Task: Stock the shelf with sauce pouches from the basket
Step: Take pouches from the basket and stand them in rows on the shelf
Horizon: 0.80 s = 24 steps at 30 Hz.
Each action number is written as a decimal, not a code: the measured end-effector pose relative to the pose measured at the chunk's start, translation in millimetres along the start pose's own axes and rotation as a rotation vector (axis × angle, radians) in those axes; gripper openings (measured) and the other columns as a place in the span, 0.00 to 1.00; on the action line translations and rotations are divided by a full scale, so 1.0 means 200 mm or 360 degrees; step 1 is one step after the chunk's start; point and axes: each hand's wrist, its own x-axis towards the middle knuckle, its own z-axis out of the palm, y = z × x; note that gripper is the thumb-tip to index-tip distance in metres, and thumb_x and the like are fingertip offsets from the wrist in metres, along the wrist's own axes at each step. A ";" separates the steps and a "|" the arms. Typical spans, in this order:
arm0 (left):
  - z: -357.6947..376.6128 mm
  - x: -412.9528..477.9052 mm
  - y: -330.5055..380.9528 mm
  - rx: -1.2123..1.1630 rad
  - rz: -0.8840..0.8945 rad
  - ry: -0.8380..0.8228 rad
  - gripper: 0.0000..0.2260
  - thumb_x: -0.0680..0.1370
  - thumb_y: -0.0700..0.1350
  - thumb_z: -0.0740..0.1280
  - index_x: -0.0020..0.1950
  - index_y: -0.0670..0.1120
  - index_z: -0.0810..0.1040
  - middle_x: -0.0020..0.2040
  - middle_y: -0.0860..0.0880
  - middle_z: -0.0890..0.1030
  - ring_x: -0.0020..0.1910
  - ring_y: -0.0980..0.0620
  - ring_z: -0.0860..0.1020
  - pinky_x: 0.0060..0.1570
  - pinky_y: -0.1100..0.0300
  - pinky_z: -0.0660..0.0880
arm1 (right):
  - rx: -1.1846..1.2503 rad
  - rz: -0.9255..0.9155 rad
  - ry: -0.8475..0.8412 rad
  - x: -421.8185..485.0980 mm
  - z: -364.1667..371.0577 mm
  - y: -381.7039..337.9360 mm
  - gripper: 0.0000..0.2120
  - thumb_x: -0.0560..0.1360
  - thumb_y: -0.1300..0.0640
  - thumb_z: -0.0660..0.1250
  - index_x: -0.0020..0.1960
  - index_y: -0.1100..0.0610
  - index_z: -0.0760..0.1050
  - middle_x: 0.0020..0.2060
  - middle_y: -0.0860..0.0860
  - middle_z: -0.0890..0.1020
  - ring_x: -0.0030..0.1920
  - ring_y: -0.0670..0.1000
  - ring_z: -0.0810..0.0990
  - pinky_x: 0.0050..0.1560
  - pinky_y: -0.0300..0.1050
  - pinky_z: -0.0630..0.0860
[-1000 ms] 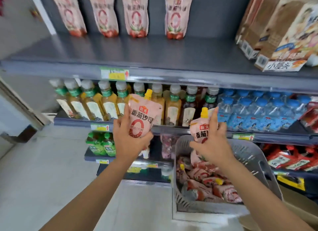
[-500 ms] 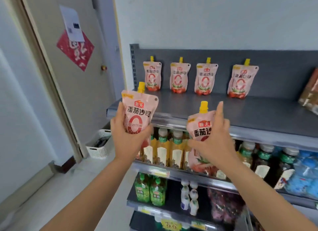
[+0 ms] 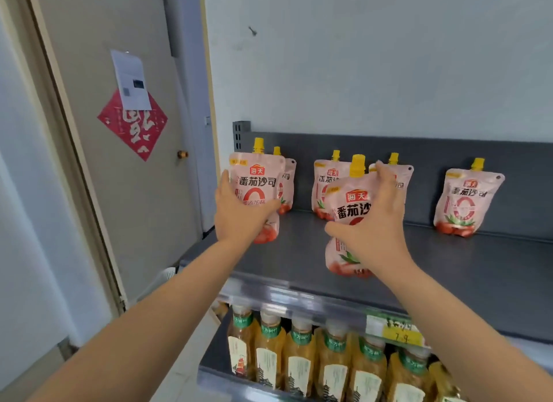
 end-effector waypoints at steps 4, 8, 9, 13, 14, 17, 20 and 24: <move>0.20 0.21 -0.13 0.0156 0.0023 -0.0097 0.46 0.59 0.55 0.80 0.70 0.50 0.60 0.61 0.52 0.68 0.59 0.52 0.72 0.53 0.55 0.73 | -0.0026 0.0095 0.0077 0.18 0.13 0.10 0.55 0.60 0.61 0.78 0.76 0.48 0.47 0.68 0.51 0.57 0.69 0.54 0.57 0.69 0.58 0.64; 0.34 0.34 -0.25 0.0148 0.0027 -0.0174 0.41 0.58 0.53 0.80 0.65 0.50 0.62 0.59 0.51 0.70 0.57 0.51 0.72 0.52 0.51 0.77 | -0.0089 0.0181 0.0098 0.29 0.24 0.16 0.56 0.60 0.60 0.78 0.76 0.48 0.46 0.68 0.52 0.57 0.69 0.55 0.57 0.69 0.58 0.65; 0.37 0.37 -0.28 0.0128 0.0005 -0.0192 0.41 0.57 0.53 0.80 0.63 0.50 0.63 0.58 0.51 0.70 0.57 0.51 0.73 0.52 0.50 0.77 | -0.0105 0.0193 0.0101 0.30 0.27 0.17 0.56 0.60 0.60 0.78 0.76 0.48 0.45 0.69 0.52 0.56 0.70 0.55 0.57 0.69 0.58 0.64; 0.45 0.47 -0.36 0.0013 -0.0029 -0.0262 0.38 0.57 0.51 0.81 0.58 0.50 0.61 0.55 0.50 0.71 0.54 0.51 0.74 0.48 0.55 0.76 | -0.0152 0.0250 0.0119 0.30 0.39 0.18 0.59 0.60 0.61 0.78 0.76 0.48 0.41 0.69 0.51 0.55 0.71 0.55 0.54 0.71 0.57 0.60; 0.47 0.49 -0.37 -0.0020 -0.0023 -0.0284 0.37 0.58 0.49 0.81 0.57 0.50 0.61 0.55 0.50 0.71 0.53 0.52 0.74 0.46 0.58 0.74 | -0.0150 0.0270 0.0128 0.30 0.43 0.17 0.60 0.60 0.62 0.78 0.76 0.48 0.39 0.70 0.51 0.54 0.72 0.54 0.53 0.72 0.56 0.59; 0.50 0.55 -0.41 -0.0101 0.0010 -0.0404 0.38 0.58 0.49 0.82 0.58 0.50 0.60 0.57 0.48 0.70 0.54 0.53 0.73 0.46 0.63 0.70 | -0.0162 0.0337 0.0203 0.29 0.51 0.16 0.61 0.60 0.62 0.78 0.77 0.49 0.38 0.70 0.51 0.54 0.71 0.53 0.53 0.71 0.55 0.59; 0.52 0.59 -0.44 -0.0121 0.0059 -0.0559 0.42 0.58 0.53 0.82 0.61 0.50 0.58 0.59 0.49 0.68 0.56 0.54 0.71 0.50 0.62 0.71 | -0.0131 0.0361 0.0279 0.29 0.58 0.13 0.61 0.61 0.61 0.79 0.77 0.50 0.38 0.71 0.50 0.52 0.72 0.53 0.53 0.70 0.53 0.60; 0.51 0.61 -0.47 -0.0085 0.0079 -0.0641 0.46 0.55 0.58 0.82 0.63 0.51 0.57 0.60 0.50 0.67 0.60 0.51 0.71 0.55 0.55 0.75 | -0.0119 0.0358 0.0266 0.26 0.67 0.10 0.62 0.62 0.55 0.81 0.77 0.50 0.37 0.75 0.47 0.47 0.75 0.50 0.48 0.72 0.48 0.54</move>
